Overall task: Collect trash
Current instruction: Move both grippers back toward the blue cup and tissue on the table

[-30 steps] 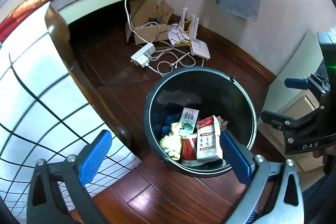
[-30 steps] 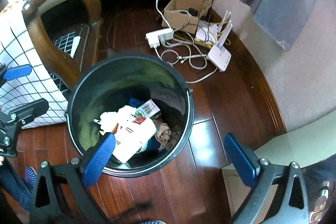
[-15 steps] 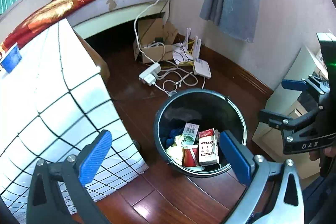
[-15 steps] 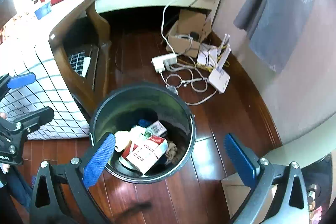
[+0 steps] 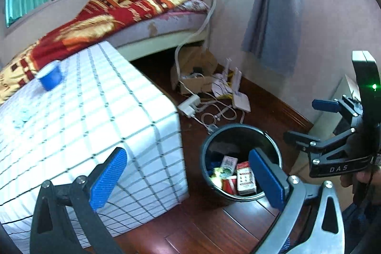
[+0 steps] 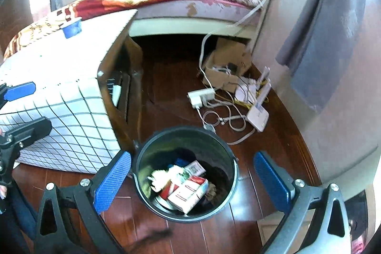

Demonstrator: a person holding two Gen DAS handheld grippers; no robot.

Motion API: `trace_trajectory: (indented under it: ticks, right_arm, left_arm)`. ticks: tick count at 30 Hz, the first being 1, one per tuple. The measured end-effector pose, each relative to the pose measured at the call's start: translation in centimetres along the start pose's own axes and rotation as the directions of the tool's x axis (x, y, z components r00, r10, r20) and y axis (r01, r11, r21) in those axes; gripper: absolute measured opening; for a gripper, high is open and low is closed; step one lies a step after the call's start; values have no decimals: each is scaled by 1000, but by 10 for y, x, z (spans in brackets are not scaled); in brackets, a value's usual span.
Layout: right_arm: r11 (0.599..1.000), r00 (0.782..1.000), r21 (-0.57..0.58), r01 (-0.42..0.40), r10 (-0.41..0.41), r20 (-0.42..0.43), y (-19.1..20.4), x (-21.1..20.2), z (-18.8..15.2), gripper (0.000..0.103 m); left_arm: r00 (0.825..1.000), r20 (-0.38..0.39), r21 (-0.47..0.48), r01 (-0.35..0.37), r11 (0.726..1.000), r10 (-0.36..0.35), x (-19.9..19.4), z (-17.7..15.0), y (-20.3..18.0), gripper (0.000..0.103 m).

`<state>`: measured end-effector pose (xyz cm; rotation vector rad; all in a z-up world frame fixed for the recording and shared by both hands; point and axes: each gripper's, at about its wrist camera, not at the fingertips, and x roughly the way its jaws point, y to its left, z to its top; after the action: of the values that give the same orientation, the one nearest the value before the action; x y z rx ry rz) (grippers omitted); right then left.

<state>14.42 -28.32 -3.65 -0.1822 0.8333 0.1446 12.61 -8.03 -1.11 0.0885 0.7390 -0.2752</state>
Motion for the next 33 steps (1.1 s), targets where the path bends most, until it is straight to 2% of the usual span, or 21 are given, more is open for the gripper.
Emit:
trace_trajectory:
  ticks: [9, 14, 18, 20, 21, 24, 27, 33]
  right_arm:
    - [995, 991, -55, -88, 92, 92, 51, -10, 38, 103]
    - [982, 974, -104, -155, 170, 151, 92, -18, 67, 103]
    - [965, 953, -152, -213, 239, 186, 126, -18, 88, 103]
    - [952, 943, -178, -247, 279, 181, 144, -10, 99, 103]
    - [947, 942, -194, -257, 291, 168, 154, -5, 105, 103]
    - [935, 944, -223, -277, 308, 119, 178, 13, 124, 103]
    - [925, 937, -220, -308, 336, 99, 195, 33, 148, 103]
    - [905, 930, -264, -332, 362, 70, 238, 80, 198, 103]
  left_arm:
    - [991, 54, -86, -114, 990, 119, -31, 1, 66, 103]
    - [981, 50, -150, -177, 973, 187, -44, -9, 108, 103]
    - [964, 54, -216, -242, 946, 259, -56, -17, 152, 103]
    - [954, 50, -244, -277, 929, 297, -60, -19, 172, 101]
    - [947, 42, -264, -296, 918, 318, -60, -20, 188, 97]
    - [941, 22, -304, -317, 898, 339, -55, -19, 224, 86]
    - [935, 1, -330, -334, 883, 354, -43, -15, 253, 84]
    - [938, -54, -349, -340, 873, 344, -2, -2, 298, 75]
